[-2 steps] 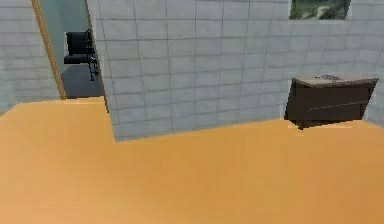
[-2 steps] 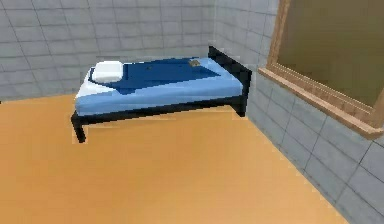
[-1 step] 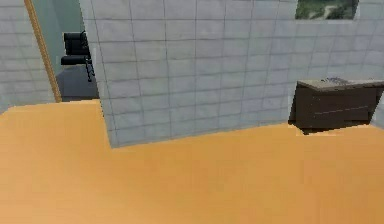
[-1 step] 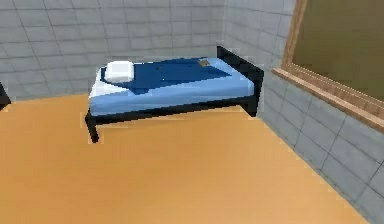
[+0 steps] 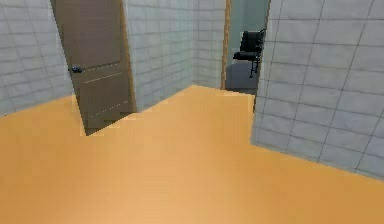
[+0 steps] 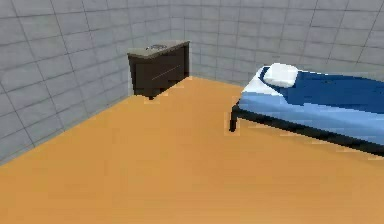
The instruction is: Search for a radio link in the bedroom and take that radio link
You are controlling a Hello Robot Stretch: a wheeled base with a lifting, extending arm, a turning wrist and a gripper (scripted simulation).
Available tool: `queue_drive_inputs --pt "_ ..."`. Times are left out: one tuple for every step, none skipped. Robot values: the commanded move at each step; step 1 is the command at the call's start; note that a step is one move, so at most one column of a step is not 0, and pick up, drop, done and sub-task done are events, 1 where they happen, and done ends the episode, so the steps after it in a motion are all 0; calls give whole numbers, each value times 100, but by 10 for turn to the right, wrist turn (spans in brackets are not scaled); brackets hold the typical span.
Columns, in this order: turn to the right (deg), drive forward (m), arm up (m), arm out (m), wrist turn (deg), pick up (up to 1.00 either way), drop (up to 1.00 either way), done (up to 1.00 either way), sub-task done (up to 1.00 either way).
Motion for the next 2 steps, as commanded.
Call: queue_drive_inputs --pt "-120 0 0 0 0 0 0 0 0" --pt "0 45 0 0 0 0 0 0 0"
